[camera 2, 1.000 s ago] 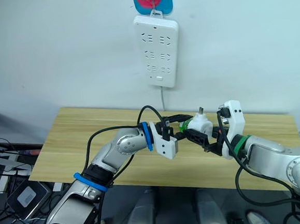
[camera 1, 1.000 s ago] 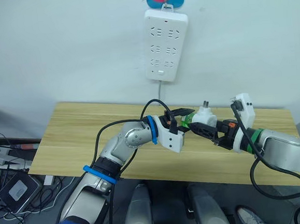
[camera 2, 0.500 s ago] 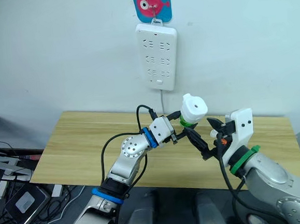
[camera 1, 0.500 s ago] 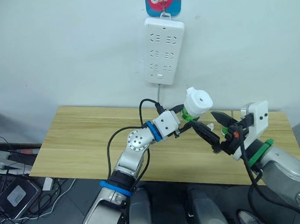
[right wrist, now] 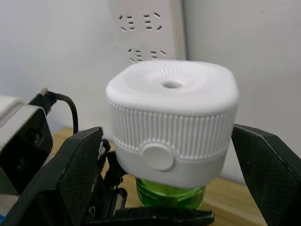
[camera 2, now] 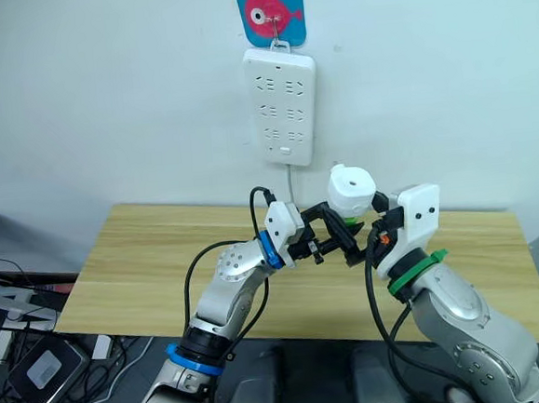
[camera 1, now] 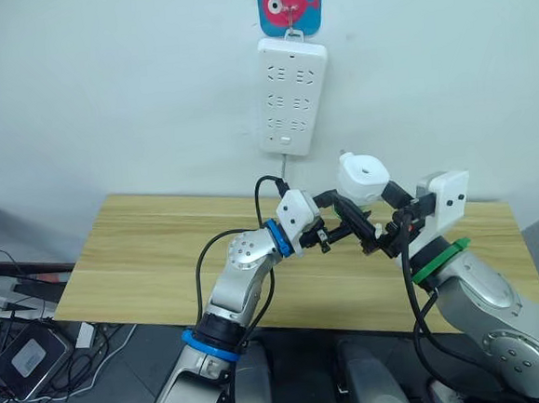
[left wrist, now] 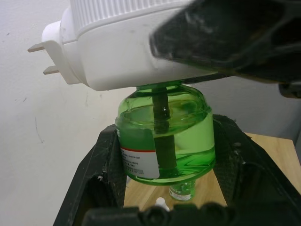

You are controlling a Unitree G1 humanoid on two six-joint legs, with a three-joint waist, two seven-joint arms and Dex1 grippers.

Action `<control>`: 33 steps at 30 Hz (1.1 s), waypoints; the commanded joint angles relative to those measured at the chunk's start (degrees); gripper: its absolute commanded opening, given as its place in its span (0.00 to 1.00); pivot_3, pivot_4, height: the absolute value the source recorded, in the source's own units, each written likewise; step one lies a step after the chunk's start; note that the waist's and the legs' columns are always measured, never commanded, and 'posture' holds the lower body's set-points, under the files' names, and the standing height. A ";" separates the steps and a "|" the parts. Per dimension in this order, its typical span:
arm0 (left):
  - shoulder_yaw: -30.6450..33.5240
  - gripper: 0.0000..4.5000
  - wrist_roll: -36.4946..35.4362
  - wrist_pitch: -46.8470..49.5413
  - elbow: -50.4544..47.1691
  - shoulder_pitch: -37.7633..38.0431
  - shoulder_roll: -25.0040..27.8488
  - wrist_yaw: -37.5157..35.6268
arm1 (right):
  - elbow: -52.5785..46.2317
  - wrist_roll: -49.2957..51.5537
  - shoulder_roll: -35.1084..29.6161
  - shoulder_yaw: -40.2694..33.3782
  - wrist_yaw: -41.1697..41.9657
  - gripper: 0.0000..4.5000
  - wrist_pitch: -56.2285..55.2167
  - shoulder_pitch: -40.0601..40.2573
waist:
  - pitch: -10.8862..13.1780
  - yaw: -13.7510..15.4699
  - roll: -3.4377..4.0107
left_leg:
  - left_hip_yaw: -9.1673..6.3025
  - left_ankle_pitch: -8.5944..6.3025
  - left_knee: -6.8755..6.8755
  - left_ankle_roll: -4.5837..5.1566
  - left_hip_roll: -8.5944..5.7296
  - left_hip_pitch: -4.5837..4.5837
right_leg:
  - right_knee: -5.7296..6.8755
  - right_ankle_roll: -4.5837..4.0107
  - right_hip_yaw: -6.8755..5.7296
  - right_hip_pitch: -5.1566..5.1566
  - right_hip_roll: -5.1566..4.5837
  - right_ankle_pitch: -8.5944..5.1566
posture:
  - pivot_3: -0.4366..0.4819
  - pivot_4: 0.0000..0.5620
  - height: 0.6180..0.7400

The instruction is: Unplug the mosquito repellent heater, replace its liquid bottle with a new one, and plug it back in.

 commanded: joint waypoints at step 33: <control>9.14 1.00 -4.25 3.56 -5.72 0.84 9.82 -2.67 | 1.82 -2.66 6.10 -4.94 6.48 0.68 1.93 -6.49 | -0.39 -0.14 0.05 | -0.01 0.00 -0.10 0.00 0.03 0.10 | 0.05 -0.03 -0.03 0.00 0.00 0.00 | 0.63 0.33 1.00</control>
